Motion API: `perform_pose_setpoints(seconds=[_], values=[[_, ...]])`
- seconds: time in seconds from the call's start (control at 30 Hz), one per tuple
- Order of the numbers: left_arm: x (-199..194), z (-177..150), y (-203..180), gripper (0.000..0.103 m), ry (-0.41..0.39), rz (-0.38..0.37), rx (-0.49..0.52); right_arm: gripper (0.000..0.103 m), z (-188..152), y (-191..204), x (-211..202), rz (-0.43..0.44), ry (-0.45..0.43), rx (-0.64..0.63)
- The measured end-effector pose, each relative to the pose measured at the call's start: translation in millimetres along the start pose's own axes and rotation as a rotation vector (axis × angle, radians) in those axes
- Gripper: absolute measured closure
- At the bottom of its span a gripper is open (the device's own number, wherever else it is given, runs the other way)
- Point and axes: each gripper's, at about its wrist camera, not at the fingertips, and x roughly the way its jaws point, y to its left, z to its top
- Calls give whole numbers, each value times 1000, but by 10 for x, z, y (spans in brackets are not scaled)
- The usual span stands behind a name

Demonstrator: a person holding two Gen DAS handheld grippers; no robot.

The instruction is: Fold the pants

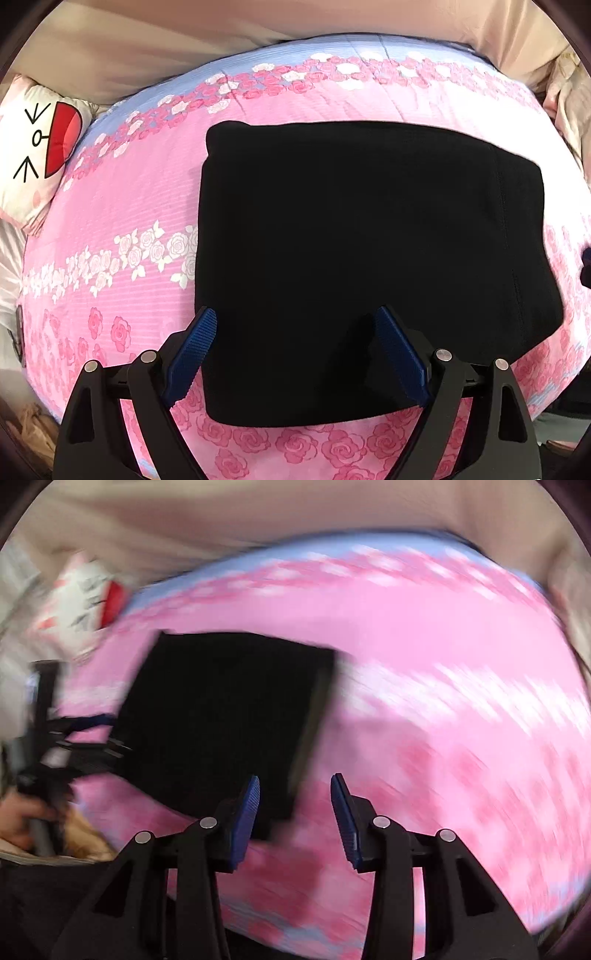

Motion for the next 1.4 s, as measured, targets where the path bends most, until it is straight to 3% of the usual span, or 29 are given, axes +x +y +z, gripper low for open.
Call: perform_pose_setpoints(seconds=[0.13, 0.23, 0.33, 0.37, 0.43, 0.53, 0.67, 0.77, 0.8, 0.9, 0.97, 1.0, 1.03, 1.1, 1.17, 1.2, 1.3, 1.4], values=[[-59, 13, 15, 17, -19, -4, -1, 65, -56, 49, 482, -68, 88, -46], [-61, 8, 55, 17, -22, -1, -5, 63, -30, -256, 248, -127, 61, 84], [-27, -10, 157, 17, -18, 7, -35, 61, 63, -549, -35, -68, -19, 219], [-10, -8, 208, 17, -14, 9, -52, 57, 82, -614, -42, -47, -26, 248], [34, 5, 375, 17, -6, 6, -113, 37, 131, -722, 123, -24, 9, 284], [145, 23, 639, 16, 1, -61, -212, 38, 185, -663, 438, 17, 92, 300], [436, -3, 877, 13, 64, -240, -340, 38, 171, -587, 676, 119, 105, 326], [591, -73, 953, 5, 84, -323, -415, 36, 50, -594, 692, 163, 94, 396], [588, -98, 967, 5, 54, -337, -433, 35, 24, -604, 692, 170, 86, 409], [578, -98, 887, 5, 34, -321, -400, 29, 29, -565, 736, 178, 72, 409], [567, -79, 818, 7, 31, -354, -365, 28, 48, -532, 756, 176, 64, 397], [563, -52, 763, 8, 31, -379, -342, 31, 62, -515, 765, 166, 64, 387], [545, -41, 687, 13, 31, -382, -301, 47, 77, -494, 771, 157, 67, 371], [512, -30, 610, 21, 14, -348, -247, 62, 102, -465, 757, 187, 66, 381], [493, -49, 694, 33, 8, -379, -285, 64, 136, -405, 704, 150, 67, 330], [489, -67, 750, 34, 8, -398, -302, 63, 142, -379, 678, 132, 62, 304], [524, -84, 867, 33, 20, -445, -318, 31, 68, -454, 649, 86, 81, 346], [559, -85, 842, 25, 25, -442, -315, 28, -42, -571, 708, 150, 81, 410]])
